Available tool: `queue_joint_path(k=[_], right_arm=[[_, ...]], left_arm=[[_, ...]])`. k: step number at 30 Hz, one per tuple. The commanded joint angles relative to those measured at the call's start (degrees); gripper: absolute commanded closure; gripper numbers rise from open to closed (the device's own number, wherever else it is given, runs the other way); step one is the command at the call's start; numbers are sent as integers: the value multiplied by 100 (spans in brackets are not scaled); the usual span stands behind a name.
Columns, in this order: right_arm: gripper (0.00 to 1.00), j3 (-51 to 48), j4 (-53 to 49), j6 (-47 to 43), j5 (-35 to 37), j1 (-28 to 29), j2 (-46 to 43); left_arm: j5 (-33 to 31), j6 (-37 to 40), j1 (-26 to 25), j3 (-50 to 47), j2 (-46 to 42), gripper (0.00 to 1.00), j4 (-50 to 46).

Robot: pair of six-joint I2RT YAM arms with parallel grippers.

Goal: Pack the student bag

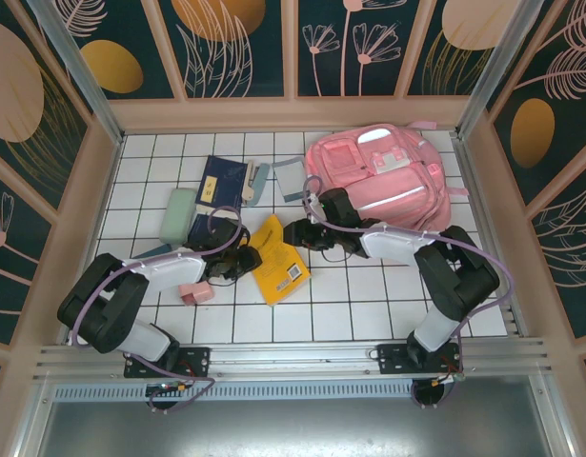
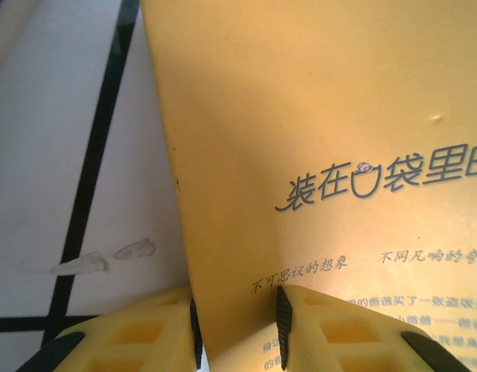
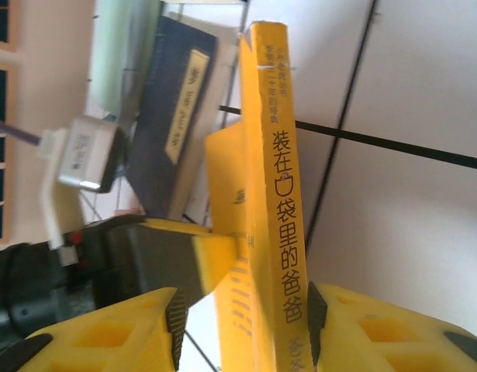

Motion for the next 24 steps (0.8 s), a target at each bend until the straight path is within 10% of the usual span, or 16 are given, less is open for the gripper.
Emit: queue_joint_path(k=[1,7,12,24], right_arm=[[54,233,-69,-239,-687,244,69],[65,458,-955,-849,-89,327,185],[100,504,-1040,-872,67,303,88],[100,30,-1165,-404,1113,-487,-1574]], left_arm=[[140,167,-88,-87,326,69,114],[118,194,-87,-68,244,69,75],[47,296,-90,36,139,69,-71],[-238,1430,-216,1629,23,61,-474]])
